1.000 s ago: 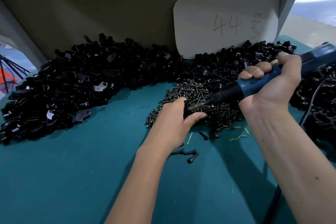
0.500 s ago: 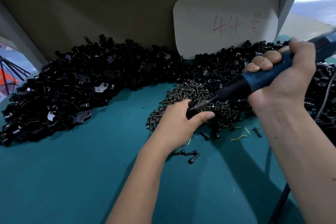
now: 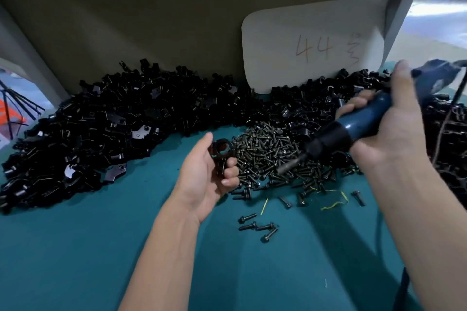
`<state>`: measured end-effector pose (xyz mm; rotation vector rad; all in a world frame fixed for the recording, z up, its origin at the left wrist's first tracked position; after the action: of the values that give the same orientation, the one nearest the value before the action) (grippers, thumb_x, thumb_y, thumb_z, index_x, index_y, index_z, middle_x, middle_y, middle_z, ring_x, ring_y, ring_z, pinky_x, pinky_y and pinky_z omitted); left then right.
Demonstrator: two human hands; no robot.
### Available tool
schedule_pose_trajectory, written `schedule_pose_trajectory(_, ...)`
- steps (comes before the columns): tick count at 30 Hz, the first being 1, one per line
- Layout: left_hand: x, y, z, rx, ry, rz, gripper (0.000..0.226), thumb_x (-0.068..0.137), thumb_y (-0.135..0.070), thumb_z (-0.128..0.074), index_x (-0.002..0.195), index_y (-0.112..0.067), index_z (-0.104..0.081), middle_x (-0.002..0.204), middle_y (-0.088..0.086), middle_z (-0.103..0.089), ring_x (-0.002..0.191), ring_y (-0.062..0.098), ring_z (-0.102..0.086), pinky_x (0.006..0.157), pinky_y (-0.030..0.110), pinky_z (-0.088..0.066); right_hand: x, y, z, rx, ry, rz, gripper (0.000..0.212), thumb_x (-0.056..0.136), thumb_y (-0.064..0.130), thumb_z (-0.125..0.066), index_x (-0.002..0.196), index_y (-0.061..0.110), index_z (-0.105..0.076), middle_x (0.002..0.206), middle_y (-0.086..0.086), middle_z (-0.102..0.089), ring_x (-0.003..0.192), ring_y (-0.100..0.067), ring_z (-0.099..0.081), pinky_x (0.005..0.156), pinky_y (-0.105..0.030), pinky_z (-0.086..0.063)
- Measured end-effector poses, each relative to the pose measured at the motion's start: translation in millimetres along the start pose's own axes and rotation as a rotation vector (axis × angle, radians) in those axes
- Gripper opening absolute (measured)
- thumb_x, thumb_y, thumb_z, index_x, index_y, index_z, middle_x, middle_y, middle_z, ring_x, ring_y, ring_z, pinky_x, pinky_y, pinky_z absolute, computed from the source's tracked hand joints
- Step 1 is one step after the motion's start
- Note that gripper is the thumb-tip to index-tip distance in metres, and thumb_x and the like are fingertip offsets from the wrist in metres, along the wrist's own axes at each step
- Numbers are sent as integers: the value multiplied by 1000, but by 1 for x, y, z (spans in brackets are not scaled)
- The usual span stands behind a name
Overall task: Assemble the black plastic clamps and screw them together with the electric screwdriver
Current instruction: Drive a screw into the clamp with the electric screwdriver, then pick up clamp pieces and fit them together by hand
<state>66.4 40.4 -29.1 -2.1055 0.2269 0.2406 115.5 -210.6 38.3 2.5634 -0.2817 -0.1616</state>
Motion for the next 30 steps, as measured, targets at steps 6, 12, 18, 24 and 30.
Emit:
schedule_pose_trajectory(6, 0, -3, 1, 116, -54, -131, 25, 112, -33, -40, 122, -11, -47, 82, 8, -68, 57, 14, -51, 45, 23, -40, 5, -22, 2, -355, 31, -52, 28, 92, 21, -75, 106, 12, -53, 76, -1, -55, 58, -15, -58, 55, -29, -53)
schedule_pose_trajectory(12, -3, -10, -10, 232, -5, -284, 23, 110, -35, -45, 100, -15, -51, 85, 6, -72, 55, 13, -54, 47, 23, -46, -2, -40, 3, -740, 120, -39, 46, 93, 18, -79, 125, 8, -48, 96, -8, -60, 57, -19, -67, 59, -36, -61)
schedule_pose_trajectory(18, -3, -11, -14, 227, -14, -347, 26, 110, -35, -47, 91, -18, -53, 80, 5, -70, 52, 11, -53, 46, 23, -46, -12, -58, 6, -962, 141, 23, 42, 89, 22, -84, 116, 13, -53, 99, -15, -67, 61, -20, -70, 59, -39, -63)
schedule_pose_trajectory(24, -3, -14, -11, 187, -50, -367, 26, 108, -38, -48, 102, -13, -50, 81, 4, -67, 53, 12, -52, 47, 23, -46, -13, -53, 4, -1085, 126, 130, 43, 85, 31, -86, 113, 18, -56, 101, -14, -69, 69, -25, -74, 61, -43, -64)
schedule_pose_trajectory(30, -3, -13, -12, 195, -44, -368, 28, 108, -39, -47, 110, -11, -52, 81, 4, -67, 53, 12, -52, 47, 23, -46, -9, -45, 7, -1502, 56, 323, 45, 79, 58, -81, 103, 24, -63, 87, 10, -66, 74, -5, -63, 59, -25, -44)
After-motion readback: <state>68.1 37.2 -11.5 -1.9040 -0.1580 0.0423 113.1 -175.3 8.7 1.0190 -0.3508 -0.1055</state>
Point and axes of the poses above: each hand's wrist, its own x-axis towards the middle knuckle, its own z-axis out of the back of the hand, y = z × x, the point moved 6 cm from there along x, towards the middle knuckle
